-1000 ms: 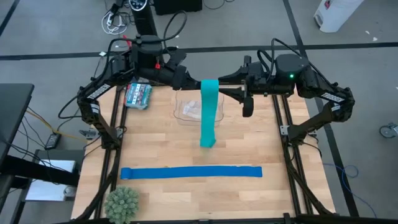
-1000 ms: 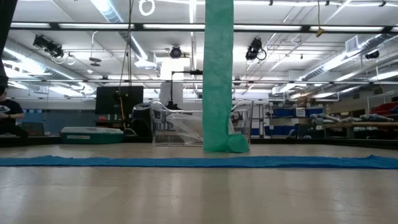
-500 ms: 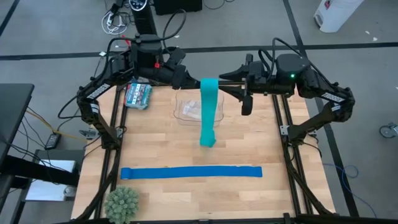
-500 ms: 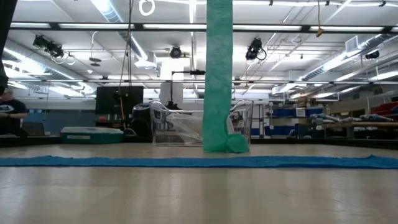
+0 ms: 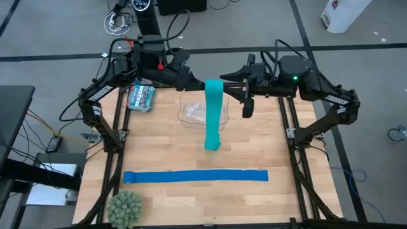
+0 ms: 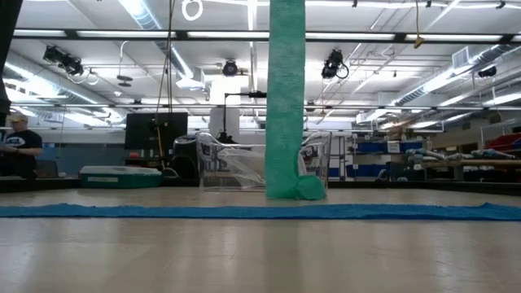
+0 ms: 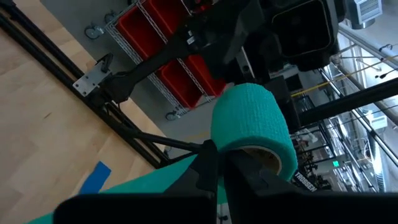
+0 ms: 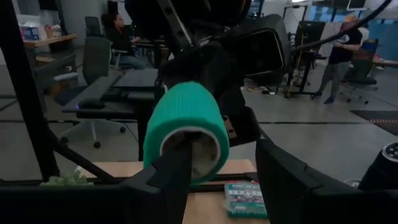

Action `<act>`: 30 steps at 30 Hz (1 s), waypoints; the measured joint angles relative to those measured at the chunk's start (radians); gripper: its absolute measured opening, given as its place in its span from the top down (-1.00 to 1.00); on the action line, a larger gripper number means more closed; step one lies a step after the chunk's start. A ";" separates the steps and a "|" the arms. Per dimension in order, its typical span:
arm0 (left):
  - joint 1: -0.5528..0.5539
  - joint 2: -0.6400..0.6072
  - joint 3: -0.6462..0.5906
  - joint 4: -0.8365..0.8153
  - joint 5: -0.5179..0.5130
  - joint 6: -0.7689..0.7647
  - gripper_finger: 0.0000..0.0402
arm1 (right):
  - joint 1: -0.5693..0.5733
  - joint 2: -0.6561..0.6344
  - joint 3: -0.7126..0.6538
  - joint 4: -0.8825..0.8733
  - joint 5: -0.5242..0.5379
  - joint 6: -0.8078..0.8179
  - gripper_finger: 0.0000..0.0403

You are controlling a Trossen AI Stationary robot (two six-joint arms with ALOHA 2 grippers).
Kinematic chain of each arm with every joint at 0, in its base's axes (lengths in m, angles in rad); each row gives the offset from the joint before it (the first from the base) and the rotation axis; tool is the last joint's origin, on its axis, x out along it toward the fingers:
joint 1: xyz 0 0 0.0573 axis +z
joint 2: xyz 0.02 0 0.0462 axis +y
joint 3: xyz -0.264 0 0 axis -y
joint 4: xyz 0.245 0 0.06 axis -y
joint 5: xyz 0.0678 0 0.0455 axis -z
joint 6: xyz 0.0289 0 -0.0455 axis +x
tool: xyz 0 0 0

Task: Roll bandage
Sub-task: Roll the green bandage

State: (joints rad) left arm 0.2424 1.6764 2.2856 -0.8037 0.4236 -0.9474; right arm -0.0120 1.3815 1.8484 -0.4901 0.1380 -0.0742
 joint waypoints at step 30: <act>0.058 -0.001 0.023 0.077 -0.010 0.242 0.36 | -0.032 -0.001 -0.001 0.068 -0.125 0.070 1.00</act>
State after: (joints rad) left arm 0.3007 1.6749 2.3087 -0.7270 0.4139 -0.7052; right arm -0.0441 1.3802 1.8477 -0.4224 0.0131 -0.0044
